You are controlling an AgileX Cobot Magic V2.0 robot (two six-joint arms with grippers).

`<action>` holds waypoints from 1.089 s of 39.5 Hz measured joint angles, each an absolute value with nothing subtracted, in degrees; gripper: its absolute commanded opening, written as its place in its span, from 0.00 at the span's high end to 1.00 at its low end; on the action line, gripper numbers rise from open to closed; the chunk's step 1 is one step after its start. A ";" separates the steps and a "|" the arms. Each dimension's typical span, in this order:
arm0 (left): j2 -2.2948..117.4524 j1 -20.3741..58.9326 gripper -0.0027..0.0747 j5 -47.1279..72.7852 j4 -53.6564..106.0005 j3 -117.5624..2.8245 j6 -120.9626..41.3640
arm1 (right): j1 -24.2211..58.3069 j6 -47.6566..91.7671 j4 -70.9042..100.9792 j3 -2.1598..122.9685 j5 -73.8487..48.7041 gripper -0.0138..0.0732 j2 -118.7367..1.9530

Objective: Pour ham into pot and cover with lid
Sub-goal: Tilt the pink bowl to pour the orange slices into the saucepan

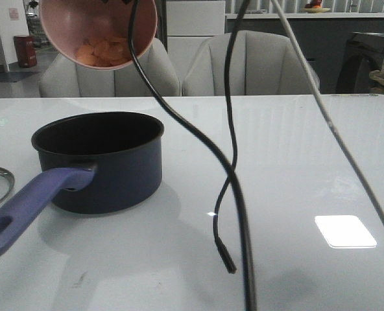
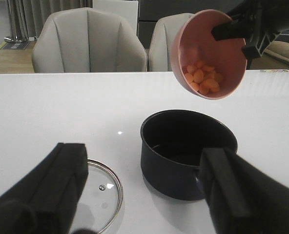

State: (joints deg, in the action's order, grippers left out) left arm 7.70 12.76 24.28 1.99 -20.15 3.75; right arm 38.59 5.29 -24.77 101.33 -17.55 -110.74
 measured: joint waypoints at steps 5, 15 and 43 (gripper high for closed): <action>7.70 12.76 0.29 24.28 1.99 -20.15 3.76 | 38.59 5.29 -26.96 101.33 -14.23 0.68 -111.95; 7.70 12.76 0.29 24.28 1.99 -20.15 3.76 | 38.59 5.29 -33.29 101.33 -8.24 0.68 -114.83; 7.70 12.76 0.29 24.28 1.99 -20.15 3.76 | 38.59 5.19 -37.02 101.33 0.00 0.68 -115.41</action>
